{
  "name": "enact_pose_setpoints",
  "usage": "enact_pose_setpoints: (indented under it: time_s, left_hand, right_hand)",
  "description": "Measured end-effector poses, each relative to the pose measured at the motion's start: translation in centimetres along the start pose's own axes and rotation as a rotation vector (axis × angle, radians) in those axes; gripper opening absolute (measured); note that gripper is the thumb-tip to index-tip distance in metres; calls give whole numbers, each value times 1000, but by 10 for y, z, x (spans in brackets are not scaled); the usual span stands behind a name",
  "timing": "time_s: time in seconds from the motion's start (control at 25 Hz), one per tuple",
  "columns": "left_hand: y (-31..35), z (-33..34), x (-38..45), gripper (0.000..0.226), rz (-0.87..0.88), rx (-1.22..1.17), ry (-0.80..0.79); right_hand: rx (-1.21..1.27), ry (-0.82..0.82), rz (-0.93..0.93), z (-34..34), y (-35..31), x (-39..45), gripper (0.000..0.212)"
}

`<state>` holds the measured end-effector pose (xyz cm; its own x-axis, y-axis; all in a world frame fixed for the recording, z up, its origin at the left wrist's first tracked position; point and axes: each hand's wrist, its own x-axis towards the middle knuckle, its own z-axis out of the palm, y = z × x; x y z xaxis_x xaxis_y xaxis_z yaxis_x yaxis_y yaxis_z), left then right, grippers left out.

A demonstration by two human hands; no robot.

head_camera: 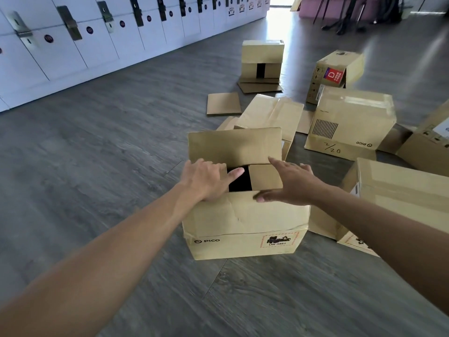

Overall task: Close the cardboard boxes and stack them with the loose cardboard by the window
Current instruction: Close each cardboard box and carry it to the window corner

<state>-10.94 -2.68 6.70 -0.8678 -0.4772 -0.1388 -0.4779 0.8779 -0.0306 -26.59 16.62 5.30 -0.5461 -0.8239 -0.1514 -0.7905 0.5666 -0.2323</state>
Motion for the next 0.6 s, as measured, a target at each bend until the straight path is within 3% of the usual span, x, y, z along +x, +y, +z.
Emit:
enact_pose_setpoints:
  time_s: [0.16, 0.44, 0.6]
  left_hand:
    - [-6, 38, 3, 96, -20, 74, 24]
    - [-23, 114, -2, 86, 39, -40, -107]
    - [-23, 126, 1, 87, 36, -110, -71]
  right_hand:
    - [-107, 139, 72, 38, 10, 18, 111]
    - [-35, 57, 230, 93, 23, 24, 109]
    - [17, 96, 239, 109, 27, 18, 106]
